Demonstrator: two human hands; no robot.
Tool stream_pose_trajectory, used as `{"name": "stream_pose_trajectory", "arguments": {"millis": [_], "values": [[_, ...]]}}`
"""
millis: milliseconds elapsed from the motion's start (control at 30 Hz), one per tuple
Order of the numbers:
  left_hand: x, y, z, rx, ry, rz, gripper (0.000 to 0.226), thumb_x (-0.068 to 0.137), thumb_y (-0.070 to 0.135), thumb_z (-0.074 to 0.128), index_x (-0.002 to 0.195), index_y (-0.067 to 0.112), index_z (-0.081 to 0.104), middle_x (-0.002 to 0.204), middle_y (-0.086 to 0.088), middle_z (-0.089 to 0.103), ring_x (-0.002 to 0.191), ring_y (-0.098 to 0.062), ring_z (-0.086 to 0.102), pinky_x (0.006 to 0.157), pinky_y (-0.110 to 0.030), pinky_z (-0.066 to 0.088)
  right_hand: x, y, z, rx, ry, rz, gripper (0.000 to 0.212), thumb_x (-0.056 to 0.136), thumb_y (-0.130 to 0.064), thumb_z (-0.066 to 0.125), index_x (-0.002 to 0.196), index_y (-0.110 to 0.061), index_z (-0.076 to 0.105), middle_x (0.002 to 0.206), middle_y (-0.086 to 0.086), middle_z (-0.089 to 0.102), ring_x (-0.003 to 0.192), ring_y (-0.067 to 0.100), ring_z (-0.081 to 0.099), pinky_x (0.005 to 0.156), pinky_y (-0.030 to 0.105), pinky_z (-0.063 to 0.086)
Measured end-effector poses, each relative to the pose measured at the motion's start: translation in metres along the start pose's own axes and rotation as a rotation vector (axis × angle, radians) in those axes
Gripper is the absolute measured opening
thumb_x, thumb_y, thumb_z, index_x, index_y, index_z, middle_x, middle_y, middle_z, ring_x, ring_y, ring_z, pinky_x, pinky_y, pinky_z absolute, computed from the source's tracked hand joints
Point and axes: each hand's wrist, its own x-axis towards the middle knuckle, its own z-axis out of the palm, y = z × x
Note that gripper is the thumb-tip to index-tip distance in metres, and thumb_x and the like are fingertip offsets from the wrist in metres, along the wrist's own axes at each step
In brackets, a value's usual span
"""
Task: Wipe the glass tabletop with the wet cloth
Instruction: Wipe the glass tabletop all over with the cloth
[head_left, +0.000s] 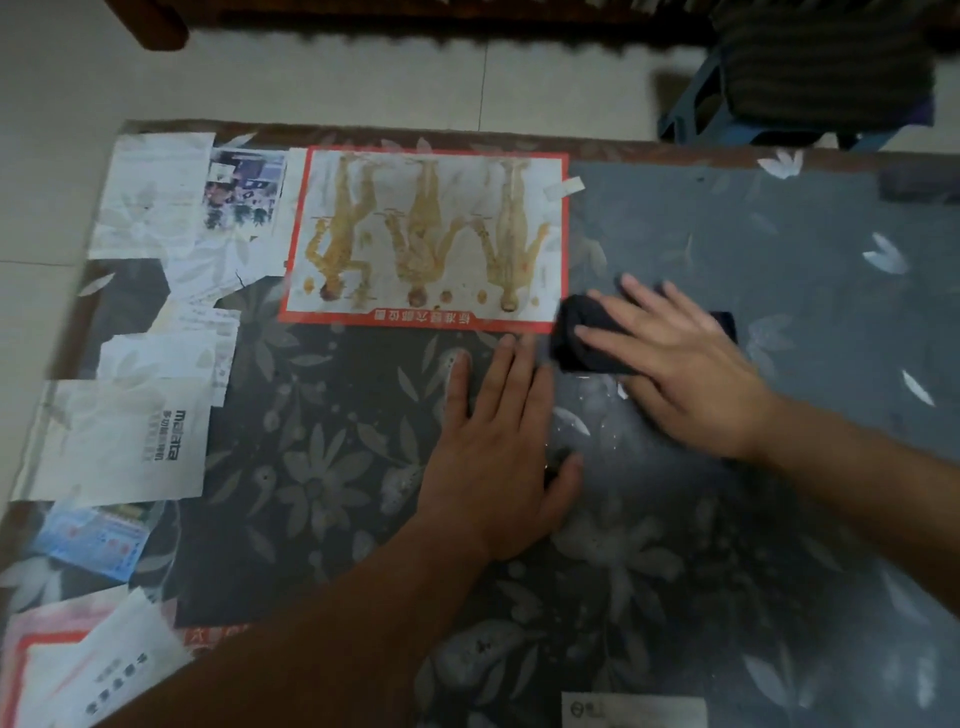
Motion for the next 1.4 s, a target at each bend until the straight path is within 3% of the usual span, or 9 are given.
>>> {"name": "stream_pose_trajectory", "arguments": {"millis": [200,300,433,600,833,1000,1100,1267,1400], "values": [[-0.002,-0.002,0.003,-0.015,0.046,0.022,0.079,0.099,0.057,0.031,0.155,0.002,0.036,0.169,-0.02,0.02,0.159,-0.031,0.011,0.124,-0.064,0.01,0.041,0.004,-0.001,0.055,0.153,0.448,0.054,0.101,-0.027,0.044,0.154,-0.032,0.035,0.166,0.001,0.022,0.154,0.032,0.009,0.124,0.049,0.003],[-0.002,-0.002,0.002,-0.027,0.062,0.036,0.087,0.101,0.065,0.013,0.154,0.0,0.037,0.168,-0.021,0.022,0.158,-0.033,0.014,0.123,-0.066,0.011,-0.027,-0.038,0.021,0.008,0.136,0.251,0.058,0.094,-0.026,0.047,0.151,-0.028,0.041,0.164,0.003,0.027,0.153,0.034,0.017,0.123,0.054,0.012],[-0.003,-0.001,0.003,0.008,0.063,0.031,0.087,0.1,0.067,0.022,0.155,0.001,0.037,0.168,-0.021,0.022,0.158,-0.032,0.014,0.124,-0.065,0.009,-0.088,-0.047,0.023,0.024,0.028,0.097,0.059,0.091,-0.021,0.049,0.149,-0.028,0.044,0.164,0.002,0.029,0.153,0.033,0.018,0.123,0.054,0.014],[-0.002,-0.002,0.006,0.044,0.075,0.035,0.084,0.099,0.063,0.028,0.156,0.003,0.035,0.169,-0.02,0.022,0.159,-0.031,0.013,0.124,-0.065,0.011,-0.018,-0.009,0.005,0.047,0.136,0.482,0.054,0.103,-0.03,0.044,0.154,-0.035,0.032,0.167,-0.003,0.018,0.155,0.03,0.007,0.125,0.05,0.003],[-0.003,0.002,0.001,0.045,0.047,0.02,0.084,0.098,0.063,0.024,0.157,0.004,0.035,0.17,-0.017,0.02,0.159,-0.029,0.012,0.124,-0.063,0.009,-0.132,-0.069,0.035,0.04,0.055,0.241,0.058,0.093,-0.025,0.048,0.151,-0.028,0.042,0.163,0.003,0.03,0.153,0.033,0.019,0.123,0.055,0.013],[-0.001,-0.002,0.004,0.025,0.036,0.003,0.084,0.099,0.066,0.018,0.159,0.008,0.03,0.172,-0.012,0.014,0.16,-0.024,0.005,0.126,-0.061,0.005,-0.12,-0.002,0.012,0.053,0.171,0.711,0.052,0.103,-0.029,0.04,0.155,-0.029,0.033,0.166,0.004,0.022,0.154,0.033,0.012,0.124,0.052,0.007],[-0.002,-0.002,0.005,0.034,0.039,0.014,0.083,0.099,0.066,0.02,0.159,0.01,0.03,0.172,-0.012,0.012,0.16,-0.024,0.003,0.126,-0.061,0.004,-0.145,-0.042,0.028,0.033,0.202,0.724,0.057,0.098,-0.03,0.037,0.154,-0.026,0.035,0.165,0.006,0.025,0.153,0.035,0.017,0.123,0.053,0.011],[-0.004,-0.002,0.005,0.008,0.06,0.039,0.074,0.099,0.065,0.026,0.155,0.017,0.037,0.171,-0.014,0.015,0.16,-0.027,0.006,0.125,-0.064,0.005,-0.191,-0.113,0.052,0.027,0.08,0.524,0.057,0.095,-0.032,0.037,0.152,-0.029,0.034,0.165,0.003,0.025,0.153,0.033,0.017,0.121,0.06,0.017],[-0.004,-0.002,0.006,0.015,0.079,0.048,0.066,0.098,0.062,0.031,0.148,0.021,0.043,0.168,-0.016,0.021,0.157,-0.031,0.015,0.124,-0.065,0.007,-0.151,-0.058,0.031,0.038,0.201,0.778,0.054,0.1,-0.028,0.039,0.154,-0.029,0.034,0.166,0.004,0.023,0.154,0.033,0.013,0.124,0.053,0.008]]}}
